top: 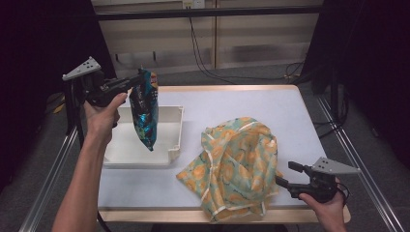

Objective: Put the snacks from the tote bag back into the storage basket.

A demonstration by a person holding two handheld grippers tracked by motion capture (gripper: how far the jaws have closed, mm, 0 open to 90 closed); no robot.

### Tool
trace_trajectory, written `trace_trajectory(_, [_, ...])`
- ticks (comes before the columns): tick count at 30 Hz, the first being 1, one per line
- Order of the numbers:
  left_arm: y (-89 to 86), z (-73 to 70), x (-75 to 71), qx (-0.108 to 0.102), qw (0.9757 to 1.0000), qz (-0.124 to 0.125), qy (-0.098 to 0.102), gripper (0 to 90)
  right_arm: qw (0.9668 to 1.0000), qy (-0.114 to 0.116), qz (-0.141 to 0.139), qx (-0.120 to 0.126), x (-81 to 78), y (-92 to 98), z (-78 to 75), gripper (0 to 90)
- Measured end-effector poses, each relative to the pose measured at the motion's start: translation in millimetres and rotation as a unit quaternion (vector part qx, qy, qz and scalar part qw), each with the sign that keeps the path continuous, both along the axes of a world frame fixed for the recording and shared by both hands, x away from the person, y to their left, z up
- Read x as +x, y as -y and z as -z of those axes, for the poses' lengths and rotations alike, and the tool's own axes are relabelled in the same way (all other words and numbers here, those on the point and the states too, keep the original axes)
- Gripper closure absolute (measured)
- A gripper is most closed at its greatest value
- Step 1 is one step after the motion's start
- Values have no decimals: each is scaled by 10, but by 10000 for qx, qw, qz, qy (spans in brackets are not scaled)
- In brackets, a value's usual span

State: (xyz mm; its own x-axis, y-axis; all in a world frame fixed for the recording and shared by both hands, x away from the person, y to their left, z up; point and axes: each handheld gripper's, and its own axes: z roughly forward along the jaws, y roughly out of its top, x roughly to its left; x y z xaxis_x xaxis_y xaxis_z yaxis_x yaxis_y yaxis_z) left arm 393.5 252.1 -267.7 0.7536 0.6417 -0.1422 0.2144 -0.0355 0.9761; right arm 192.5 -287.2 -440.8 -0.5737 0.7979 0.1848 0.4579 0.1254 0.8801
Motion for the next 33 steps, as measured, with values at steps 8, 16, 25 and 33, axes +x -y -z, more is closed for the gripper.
trace_trajectory(8, [-87,128,77,106,9993,-346,-125,900,10000,68,51,-23,-79,24,9,235])
trace_trajectory(16, [-82,230,201,180,9986,-457,-189,900,9999,131,109,-22,-96,22,-11,236])
trace_trajectory(25, [-103,397,368,145,9965,-767,-314,900,9999,94,23,-57,-78,9,22,237])
trace_trajectory(33, [-56,522,514,118,9960,-817,-327,900,9999,93,39,-49,-70,23,24,237])
